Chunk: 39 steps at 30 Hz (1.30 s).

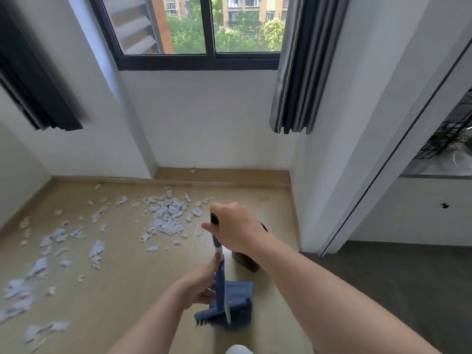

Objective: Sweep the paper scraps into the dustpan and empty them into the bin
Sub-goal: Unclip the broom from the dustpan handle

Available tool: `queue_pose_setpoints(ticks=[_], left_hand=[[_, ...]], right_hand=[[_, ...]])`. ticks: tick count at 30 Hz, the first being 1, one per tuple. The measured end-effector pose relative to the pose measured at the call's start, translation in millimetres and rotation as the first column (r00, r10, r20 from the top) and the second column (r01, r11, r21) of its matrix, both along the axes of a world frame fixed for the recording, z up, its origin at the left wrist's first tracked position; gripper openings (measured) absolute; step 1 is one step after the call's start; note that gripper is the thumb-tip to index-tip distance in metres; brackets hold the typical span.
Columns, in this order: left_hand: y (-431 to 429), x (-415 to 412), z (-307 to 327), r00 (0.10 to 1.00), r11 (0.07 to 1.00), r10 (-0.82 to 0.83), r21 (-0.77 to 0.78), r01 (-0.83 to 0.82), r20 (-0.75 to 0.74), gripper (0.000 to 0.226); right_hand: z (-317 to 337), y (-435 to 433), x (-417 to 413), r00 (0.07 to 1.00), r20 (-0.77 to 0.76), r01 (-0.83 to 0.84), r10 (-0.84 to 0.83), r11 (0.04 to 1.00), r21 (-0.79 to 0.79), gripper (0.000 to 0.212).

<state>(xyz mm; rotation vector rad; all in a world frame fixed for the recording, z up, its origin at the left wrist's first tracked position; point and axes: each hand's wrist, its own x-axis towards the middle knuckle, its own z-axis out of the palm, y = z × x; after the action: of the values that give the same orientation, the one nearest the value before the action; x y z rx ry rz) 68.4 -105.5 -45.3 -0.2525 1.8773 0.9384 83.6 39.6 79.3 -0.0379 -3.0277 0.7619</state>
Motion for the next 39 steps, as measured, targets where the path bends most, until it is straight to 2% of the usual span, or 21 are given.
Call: queue_pose_setpoints(ticks=[3, 5, 9, 12, 13, 14, 16, 18, 20, 23, 28, 33, 39], left_hand=[[-14, -11, -8, 0.997, 0.997, 0.074, -0.03, -0.073, 0.017, 0.091], [-20, -15, -9, 0.991, 0.993, 0.112, 0.016, -0.113, 0.069, 0.087], [-41, -24, -13, 0.994, 0.993, 0.102, 0.059, -0.103, 0.029, 0.087], [-55, -26, -18, 0.99, 0.987, 0.099, 0.117, -0.111, 0.102, 0.088], [-57, -24, -19, 0.992, 0.988, 0.097, 0.114, -0.106, 0.082, 0.084], [-58, -22, -20, 0.994, 0.989, 0.104, 0.099, -0.106, 0.027, 0.079], [-59, -18, -19, 0.975, 0.996, 0.093, 0.029, -0.089, -0.201, 0.073], [-64, -19, -20, 0.906, 0.995, -0.037, -0.097, -0.005, -0.421, 0.081], [-72, -24, -20, 0.854, 0.969, -0.174, -0.242, 0.058, -0.491, 0.084], [-83, -30, -19, 0.827, 0.939, -0.255, -0.333, 0.088, -0.501, 0.09], [-132, -47, -33, 0.861, 0.909, -0.191, -0.415, -0.026, -0.472, 0.096], [-169, -73, -49, 0.902, 0.918, -0.07, -0.382, -0.109, -0.426, 0.088], [-196, -107, -54, 0.925, 0.929, 0.098, -0.3, -0.217, -0.366, 0.078]], right_hand=[[9, -10, -2, 0.996, -0.042, 0.076, -0.077, 0.996, -0.04, 0.032], [13, -16, -4, 0.992, -0.046, 0.114, -0.117, 0.991, -0.064, 0.032], [16, -29, -8, 0.987, -0.015, 0.157, -0.16, 0.981, -0.11, 0.031], [14, -38, -10, 0.987, -0.001, 0.162, -0.163, 0.978, -0.129, 0.03], [13, -43, -11, 0.986, -0.004, 0.163, -0.165, 0.979, -0.126, 0.031], [13, -47, -12, 0.985, -0.008, 0.17, -0.173, 0.978, -0.121, 0.031], [12, -54, -15, 0.981, -0.022, 0.19, -0.194, 0.975, -0.111, 0.032], [11, -60, -18, 0.977, -0.041, 0.205, -0.209, 0.974, -0.095, 0.032], [12, -68, -23, 0.973, -0.062, 0.214, -0.221, 0.972, -0.098, 0.031], [11, -80, -32, 0.969, -0.077, 0.225, -0.235, 0.968, -0.115, 0.031], [-2, -93, -49, 0.95, -0.085, 0.275, -0.301, 0.933, -0.23, 0.029], [-22, -111, -69, 0.924, -0.108, 0.328, -0.368, 0.904, -0.273, 0.024], [-22, -125, -102, 0.853, -0.216, 0.383, -0.475, 0.851, -0.359, 0.019]])
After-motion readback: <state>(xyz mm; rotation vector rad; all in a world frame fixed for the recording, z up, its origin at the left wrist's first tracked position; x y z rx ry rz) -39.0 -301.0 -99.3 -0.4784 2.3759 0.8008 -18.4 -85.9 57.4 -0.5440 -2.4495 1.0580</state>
